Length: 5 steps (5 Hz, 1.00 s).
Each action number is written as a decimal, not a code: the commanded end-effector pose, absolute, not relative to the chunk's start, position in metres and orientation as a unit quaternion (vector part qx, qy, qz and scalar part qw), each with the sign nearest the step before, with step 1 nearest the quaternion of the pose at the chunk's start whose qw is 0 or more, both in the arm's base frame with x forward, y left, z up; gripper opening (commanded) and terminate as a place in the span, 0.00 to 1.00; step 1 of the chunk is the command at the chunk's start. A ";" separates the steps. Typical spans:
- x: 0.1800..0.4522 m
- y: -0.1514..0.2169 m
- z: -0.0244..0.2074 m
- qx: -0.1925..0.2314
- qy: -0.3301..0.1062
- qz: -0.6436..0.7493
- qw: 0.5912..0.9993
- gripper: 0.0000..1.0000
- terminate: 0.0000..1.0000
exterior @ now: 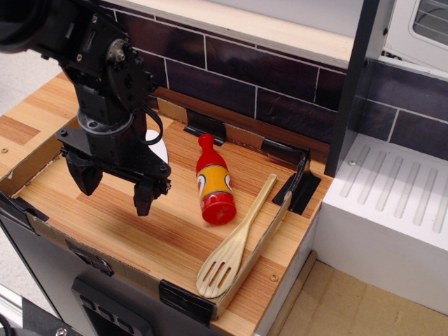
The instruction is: Upright hot sauce bottle
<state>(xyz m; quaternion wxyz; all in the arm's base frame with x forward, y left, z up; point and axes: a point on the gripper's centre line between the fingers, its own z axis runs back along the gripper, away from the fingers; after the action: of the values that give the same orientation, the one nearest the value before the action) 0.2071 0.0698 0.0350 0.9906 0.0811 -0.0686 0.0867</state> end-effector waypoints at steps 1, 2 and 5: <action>0.207 0.070 0.035 0.081 -0.069 0.087 0.991 1.00 0.00; 0.221 0.067 0.055 0.064 -0.060 0.133 0.987 1.00 0.00; 0.272 0.055 0.071 0.032 -0.065 0.224 0.972 1.00 0.00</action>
<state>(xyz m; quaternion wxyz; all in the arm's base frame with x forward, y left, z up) 0.2652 0.0521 0.0590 0.9725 0.0302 -0.0415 0.2271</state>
